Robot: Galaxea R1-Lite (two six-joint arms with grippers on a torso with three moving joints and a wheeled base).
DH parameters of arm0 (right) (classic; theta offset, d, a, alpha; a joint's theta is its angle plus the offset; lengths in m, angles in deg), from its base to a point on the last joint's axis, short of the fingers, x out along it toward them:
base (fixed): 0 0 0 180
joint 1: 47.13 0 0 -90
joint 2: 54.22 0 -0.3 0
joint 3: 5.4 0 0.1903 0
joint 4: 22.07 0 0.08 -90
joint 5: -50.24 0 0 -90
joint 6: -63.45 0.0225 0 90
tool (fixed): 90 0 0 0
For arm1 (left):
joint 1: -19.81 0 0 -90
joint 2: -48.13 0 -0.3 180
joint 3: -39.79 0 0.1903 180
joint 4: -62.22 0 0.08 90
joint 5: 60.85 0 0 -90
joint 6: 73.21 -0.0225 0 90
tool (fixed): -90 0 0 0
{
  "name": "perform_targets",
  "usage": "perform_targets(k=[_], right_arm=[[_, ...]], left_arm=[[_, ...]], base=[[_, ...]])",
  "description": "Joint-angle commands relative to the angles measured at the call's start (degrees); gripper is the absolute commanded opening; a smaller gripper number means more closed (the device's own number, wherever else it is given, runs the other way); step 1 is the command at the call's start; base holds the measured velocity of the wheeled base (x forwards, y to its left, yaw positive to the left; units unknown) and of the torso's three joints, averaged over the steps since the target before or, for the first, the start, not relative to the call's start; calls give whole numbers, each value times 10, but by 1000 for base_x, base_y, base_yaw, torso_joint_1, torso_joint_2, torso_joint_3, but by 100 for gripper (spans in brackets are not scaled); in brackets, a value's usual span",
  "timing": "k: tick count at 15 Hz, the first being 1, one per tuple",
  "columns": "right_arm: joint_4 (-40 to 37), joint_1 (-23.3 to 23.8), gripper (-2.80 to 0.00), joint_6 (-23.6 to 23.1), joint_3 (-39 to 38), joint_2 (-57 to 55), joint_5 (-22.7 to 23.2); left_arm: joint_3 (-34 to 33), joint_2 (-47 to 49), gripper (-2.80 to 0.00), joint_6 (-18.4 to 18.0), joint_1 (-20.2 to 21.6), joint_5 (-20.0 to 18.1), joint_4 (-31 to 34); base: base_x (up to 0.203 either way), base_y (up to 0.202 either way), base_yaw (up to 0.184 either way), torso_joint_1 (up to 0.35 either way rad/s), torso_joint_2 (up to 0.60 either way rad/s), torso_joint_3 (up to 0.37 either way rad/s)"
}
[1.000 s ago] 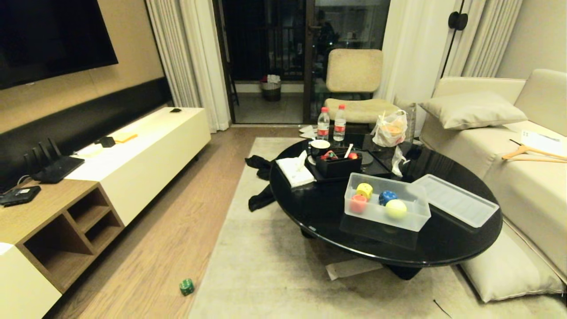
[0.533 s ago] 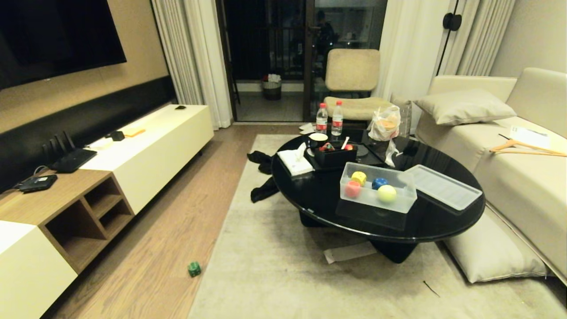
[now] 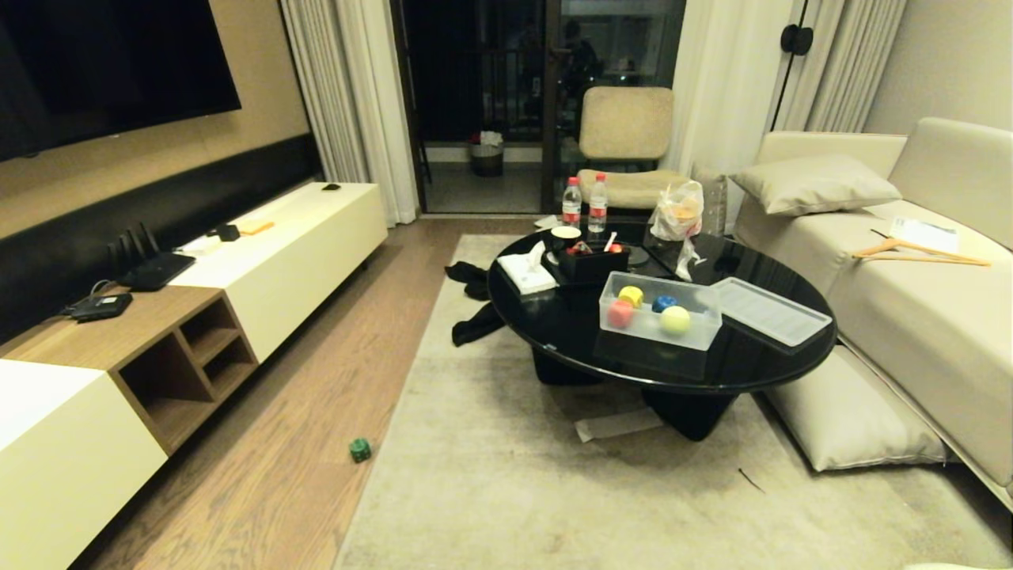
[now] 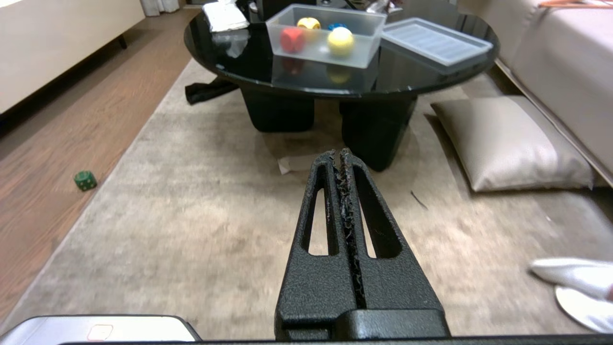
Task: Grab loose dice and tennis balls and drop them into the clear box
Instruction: Find toys out of the box
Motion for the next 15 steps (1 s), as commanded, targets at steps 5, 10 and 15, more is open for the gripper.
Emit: perform_targets(k=[5, 10, 15], right_arm=[[2, 0, -280, 0, 0, -1, 0], [2, 0, -280, 0, 0, -1, 0], [1, 0, -280, 1, 0, -1, 0]], left_arm=[[0, -1, -280, 2, -2, 0, 0], [0, -1, -280, 2, -2, 0, 0], [0, -1, -280, 2, -2, 0, 0]], base=[[-176, 0, -5, 5, 0, 3], [-193, 0, 8, 3, 2, 5], [-170, 0, -10, 2, 4, 3]])
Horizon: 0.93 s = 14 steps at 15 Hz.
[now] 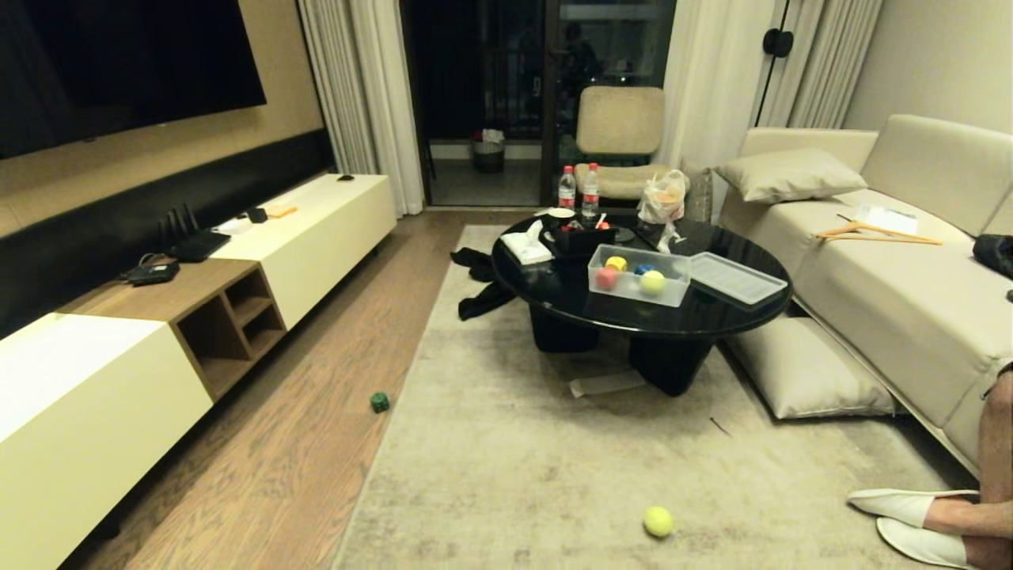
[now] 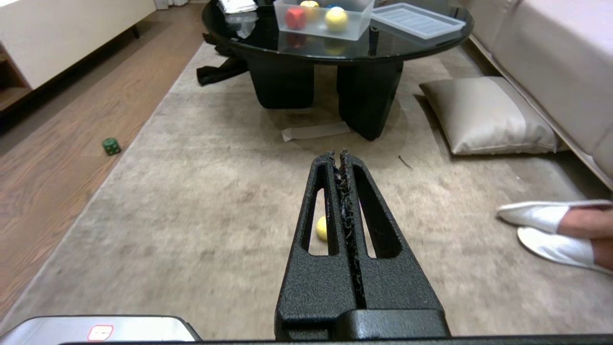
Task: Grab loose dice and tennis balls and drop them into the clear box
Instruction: Find toys out of the box
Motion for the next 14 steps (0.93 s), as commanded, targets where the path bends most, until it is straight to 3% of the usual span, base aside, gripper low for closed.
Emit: perform_targets(k=[1, 9, 14], right_arm=[[-1, 0, -280, -1, 0, -1, 0], [-2, 0, -280, -2, 1, -1, 0], [-2, 0, -280, 0, 1, -1, 0]], left_arm=[[-1, 0, -280, 1, 0, 0, -1], [-1, 0, -280, 2, 0, 1, -2], [-1, 0, -280, 1, 0, 1, -3]], base=[[-231, 0, 20, 4, 2, -1], [-191, 0, 5, 3, 3, 4], [0, 0, 0, 0, 0, 0]])
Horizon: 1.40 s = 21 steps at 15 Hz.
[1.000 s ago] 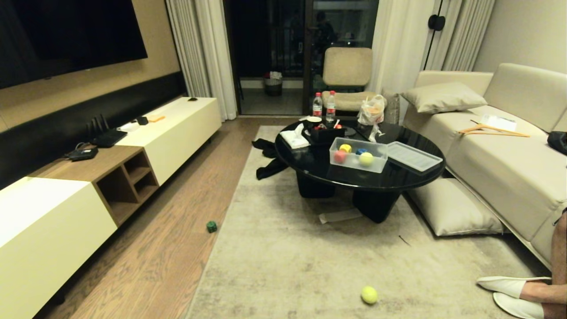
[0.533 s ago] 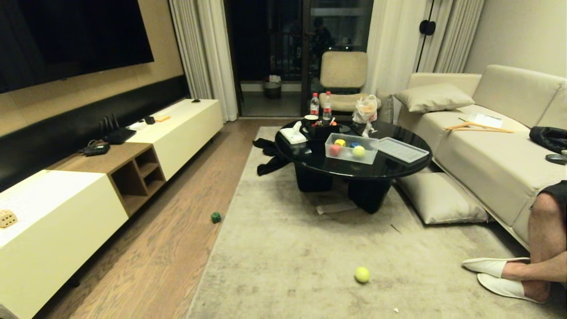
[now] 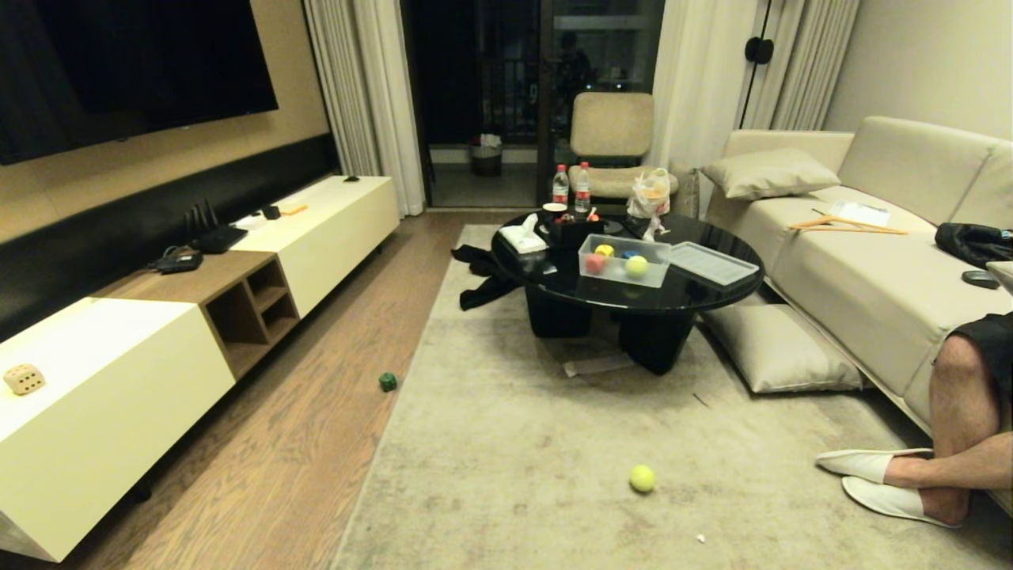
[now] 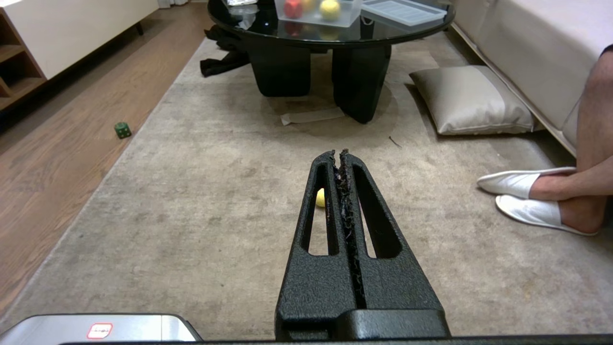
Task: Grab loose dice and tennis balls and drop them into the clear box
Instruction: Find toys out of the box
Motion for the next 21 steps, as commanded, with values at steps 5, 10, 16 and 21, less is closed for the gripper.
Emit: perform_targets(k=[5, 10, 16, 21], right_arm=[[0, 0, -280, 1, 0, -1, 0], [0, 0, -280, 1, 0, -1, 0], [0, 0, -280, 1, 0, -1, 0], [0, 0, -280, 1, 0, -1, 0]], left_arm=[[-1, 0, -280, 2, 0, 0, 0], [-1, 0, -280, 4, 0, 0, 0], [-1, 0, -280, 4, 0, 0, 0], [-1, 0, -280, 4, 0, 0, 0]], base=[[0, 0, 0, 0, 0, 0], [0, 0, 0, 1, 1, -27], [0, 0, 0, 5, 0, -178], [0, 0, 0, 0, 2, -196]])
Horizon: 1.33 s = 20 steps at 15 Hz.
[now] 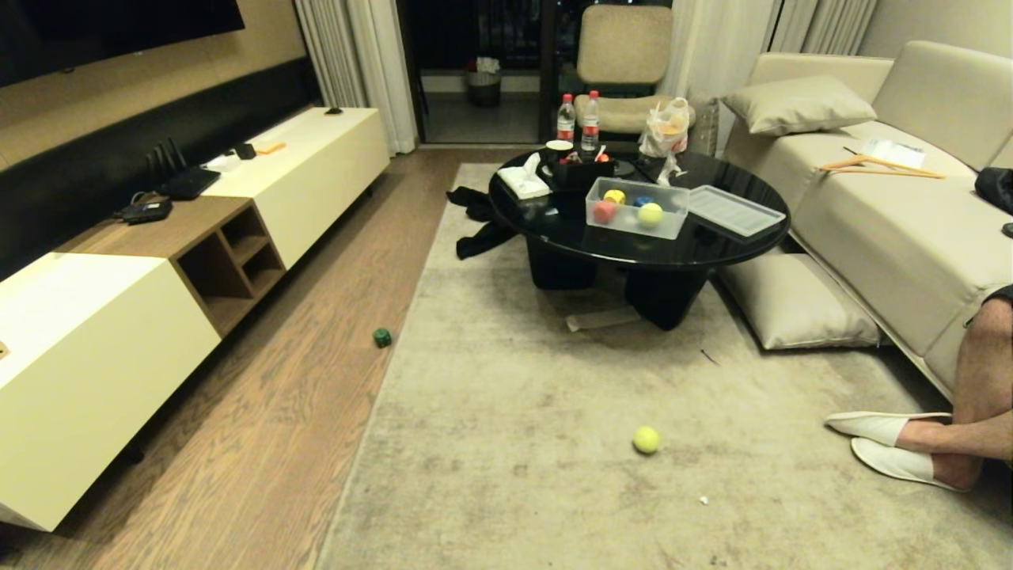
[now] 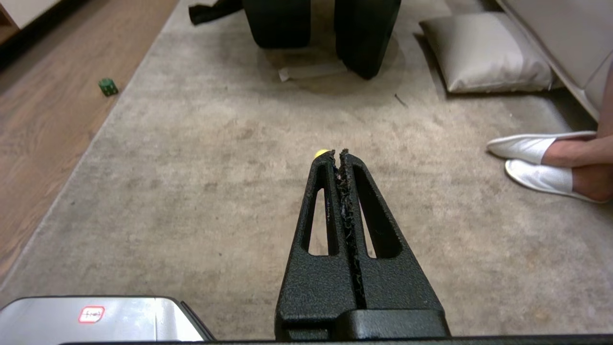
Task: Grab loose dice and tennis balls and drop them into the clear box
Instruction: Find toys out of the box
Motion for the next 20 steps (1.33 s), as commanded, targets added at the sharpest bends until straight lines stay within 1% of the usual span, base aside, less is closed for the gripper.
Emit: perform_targets(k=[1, 20], right_arm=[[0, 0, -280, 0, 0, -1, 0], [-1, 0, -280, 1, 1, -1, 0]], left_arm=[[-1, 0, -280, 0, 0, 0, 0], [-1, 0, -280, -1, 1, 0, 1]], base=[[0, 0, 0, 6, -1, -194], [0, 0, 0, 2, 3, -197]])
